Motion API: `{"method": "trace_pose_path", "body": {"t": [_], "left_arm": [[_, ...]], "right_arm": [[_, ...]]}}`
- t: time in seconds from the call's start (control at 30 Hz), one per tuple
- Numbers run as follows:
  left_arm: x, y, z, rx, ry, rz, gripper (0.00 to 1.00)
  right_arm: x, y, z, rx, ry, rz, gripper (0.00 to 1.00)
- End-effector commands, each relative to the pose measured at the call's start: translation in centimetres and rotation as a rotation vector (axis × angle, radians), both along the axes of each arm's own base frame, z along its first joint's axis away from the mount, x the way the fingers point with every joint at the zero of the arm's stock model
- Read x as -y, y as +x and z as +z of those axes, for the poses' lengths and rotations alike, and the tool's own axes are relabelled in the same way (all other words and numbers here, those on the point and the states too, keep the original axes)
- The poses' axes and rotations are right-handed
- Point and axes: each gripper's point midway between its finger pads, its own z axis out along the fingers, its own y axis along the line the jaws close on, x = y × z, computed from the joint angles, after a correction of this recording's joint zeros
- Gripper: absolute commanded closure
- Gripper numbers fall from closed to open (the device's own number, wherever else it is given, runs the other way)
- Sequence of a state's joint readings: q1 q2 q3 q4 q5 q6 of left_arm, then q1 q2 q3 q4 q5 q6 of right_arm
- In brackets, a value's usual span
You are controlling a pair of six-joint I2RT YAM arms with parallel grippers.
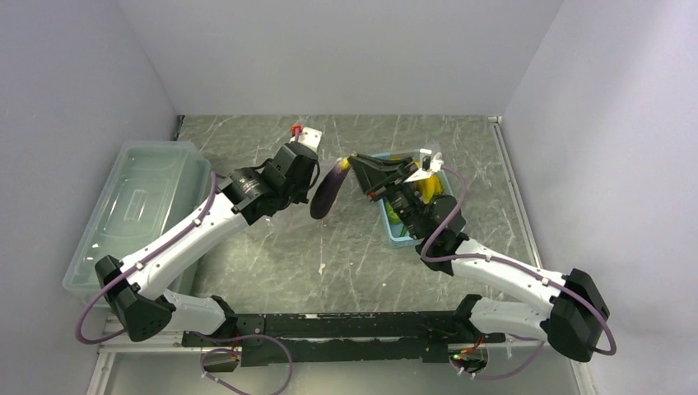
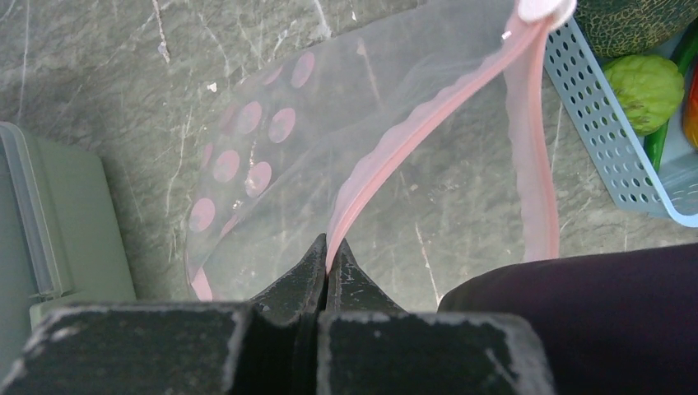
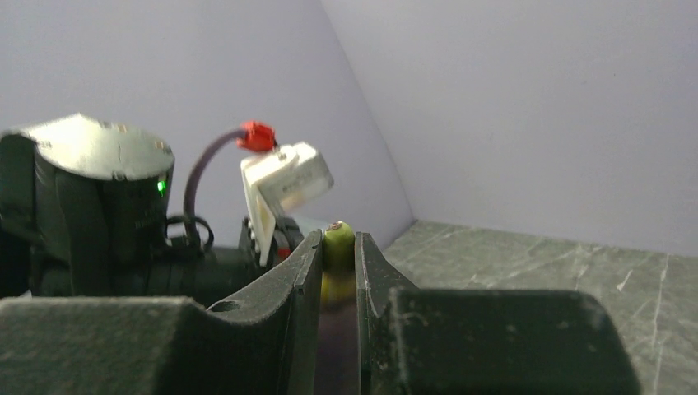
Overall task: Place the food in the zip-top bag and seal the zipper
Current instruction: Place the fake vegetable in the zipper food storage bag.
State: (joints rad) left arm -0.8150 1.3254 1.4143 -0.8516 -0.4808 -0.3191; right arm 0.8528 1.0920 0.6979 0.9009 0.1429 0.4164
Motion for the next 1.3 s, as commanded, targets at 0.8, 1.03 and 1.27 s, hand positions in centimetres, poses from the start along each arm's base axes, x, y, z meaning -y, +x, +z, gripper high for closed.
{"method": "trace_pose_path", "body": {"t": [0.8,1.03,1.27], "left_arm": [[-2.4,1.3,2.2,0.043,-0.088,0.069,1.0],[-2.8,1.5,2.2,0.048,-0.088,0.081,1.0],[-3.0,1.6,2.1,0.043,-0.091,0.086,1.0]], "right_arm": [[-1.3,-7.2,-7.7,0.015,-0.38,0.256,1.0],[-0.1,-8.3,-9.4,-0.061,-0.458,0.277,1.0],[0.4,-8.7,-10.4,-0.12,-0.517,0.287,1.0]]}}
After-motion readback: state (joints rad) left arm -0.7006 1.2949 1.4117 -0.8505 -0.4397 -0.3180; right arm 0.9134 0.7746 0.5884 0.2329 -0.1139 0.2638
